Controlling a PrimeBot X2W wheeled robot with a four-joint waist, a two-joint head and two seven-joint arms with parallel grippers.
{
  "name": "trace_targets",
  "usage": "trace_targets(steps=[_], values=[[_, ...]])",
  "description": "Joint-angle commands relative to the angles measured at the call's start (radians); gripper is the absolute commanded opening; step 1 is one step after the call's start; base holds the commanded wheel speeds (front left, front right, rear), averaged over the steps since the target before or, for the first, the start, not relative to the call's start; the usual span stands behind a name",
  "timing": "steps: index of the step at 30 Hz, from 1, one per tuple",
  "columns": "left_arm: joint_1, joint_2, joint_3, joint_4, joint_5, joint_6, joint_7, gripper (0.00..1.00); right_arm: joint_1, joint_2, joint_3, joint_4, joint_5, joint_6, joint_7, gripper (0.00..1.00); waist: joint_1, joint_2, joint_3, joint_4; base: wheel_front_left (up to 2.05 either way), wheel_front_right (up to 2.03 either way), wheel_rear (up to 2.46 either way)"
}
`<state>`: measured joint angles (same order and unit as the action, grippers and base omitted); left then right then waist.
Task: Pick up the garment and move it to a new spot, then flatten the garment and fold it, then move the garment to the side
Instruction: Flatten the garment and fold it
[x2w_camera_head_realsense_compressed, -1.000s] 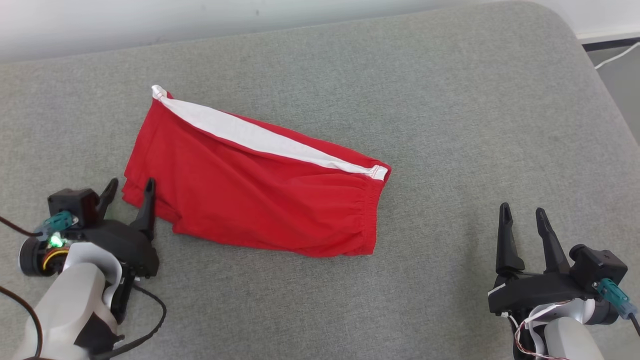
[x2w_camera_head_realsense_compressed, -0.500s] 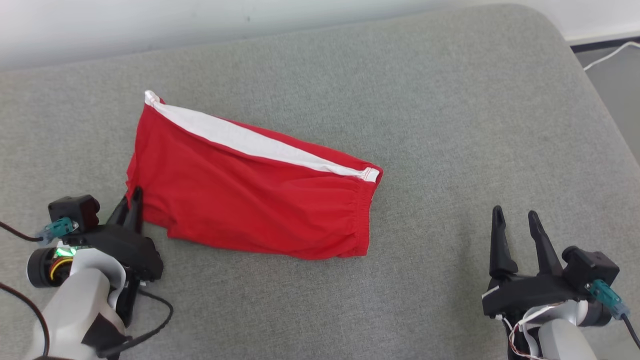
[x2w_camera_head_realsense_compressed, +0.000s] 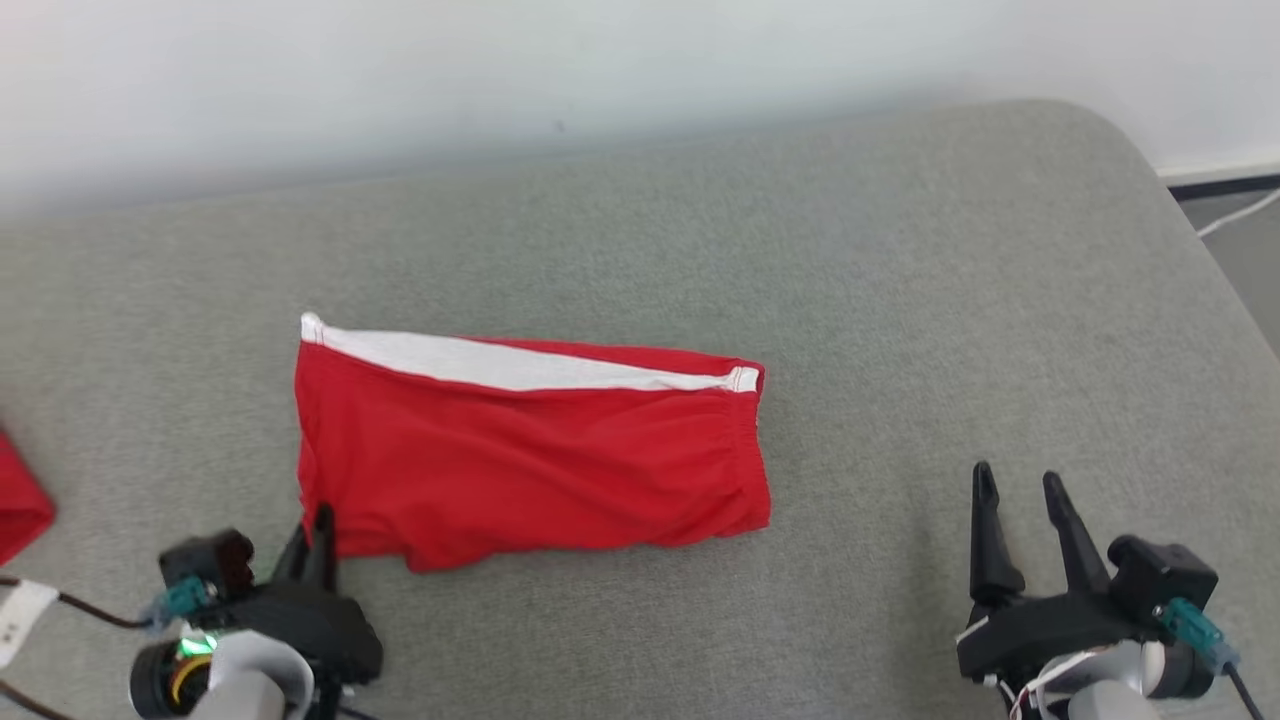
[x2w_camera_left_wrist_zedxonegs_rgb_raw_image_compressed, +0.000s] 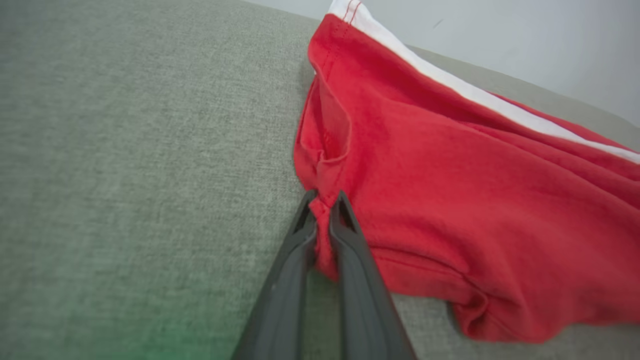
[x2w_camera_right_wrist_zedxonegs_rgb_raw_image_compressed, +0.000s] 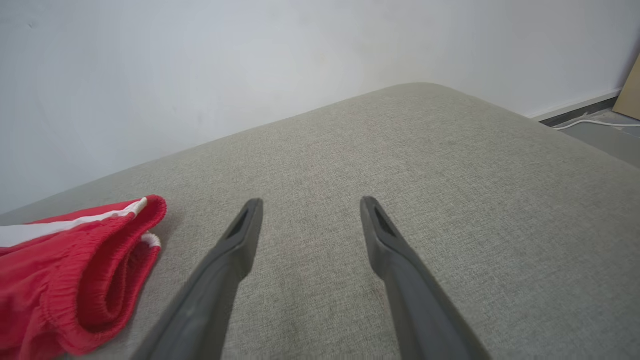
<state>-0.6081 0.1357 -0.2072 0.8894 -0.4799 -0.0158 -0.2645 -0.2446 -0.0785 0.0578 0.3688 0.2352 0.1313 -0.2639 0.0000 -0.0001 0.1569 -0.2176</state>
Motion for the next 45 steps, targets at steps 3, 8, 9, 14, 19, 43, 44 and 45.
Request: trace_targets(steps=[3,8,9,14,19,43,44,45], values=[[0.066,-0.017,0.034,-0.023,0.028,0.009,0.000,0.00,0.025,-0.003,0.014,0.008,-0.004,-0.001,-0.001,1.00,0.0000,0.0001,-0.036,0.034,0.00,0.00,0.00],[0.122,-0.039,0.084,-0.075,0.074,0.022,0.000,0.75,0.036,-0.011,0.021,0.015,0.000,-0.001,-0.001,1.00,0.0000,0.0001,-0.047,0.050,0.00,0.00,0.00],[0.133,-0.040,0.090,-0.093,0.093,0.028,0.000,1.00,0.034,-0.010,0.023,0.015,0.002,-0.001,-0.001,1.00,0.0000,0.0001,-0.048,0.054,0.00,0.00,0.00],[0.213,-0.048,0.133,-0.238,0.206,0.071,0.000,1.00,0.021,-0.002,0.045,0.004,0.017,-0.001,-0.001,1.00,0.0000,0.0001,-0.050,0.083,0.00,0.00,0.00],[0.299,-0.059,0.173,-0.367,0.288,0.086,0.000,1.00,-0.002,0.005,0.076,-0.003,0.029,-0.001,-0.001,1.00,0.0000,0.0001,-0.045,0.138,0.00,0.00,0.00],[0.444,-0.085,0.230,-0.535,0.309,0.070,0.000,1.00,-0.081,0.012,0.024,0.190,-0.007,-0.001,-0.001,1.00,0.0000,0.0001,-0.008,0.376,0.00,0.00,0.00],[0.442,-0.085,0.226,-0.540,0.306,0.073,0.000,1.00,-0.087,0.013,0.015,0.202,-0.009,-0.001,-0.001,1.00,0.0000,0.0001,-0.005,0.379,0.00,0.00,0.00],[0.440,-0.085,0.222,-0.544,0.307,0.073,0.000,1.00,-0.091,0.014,0.003,0.213,-0.011,-0.001,-0.001,1.00,0.0000,0.0001,-0.002,0.383,0.00,0.00,0.00]])
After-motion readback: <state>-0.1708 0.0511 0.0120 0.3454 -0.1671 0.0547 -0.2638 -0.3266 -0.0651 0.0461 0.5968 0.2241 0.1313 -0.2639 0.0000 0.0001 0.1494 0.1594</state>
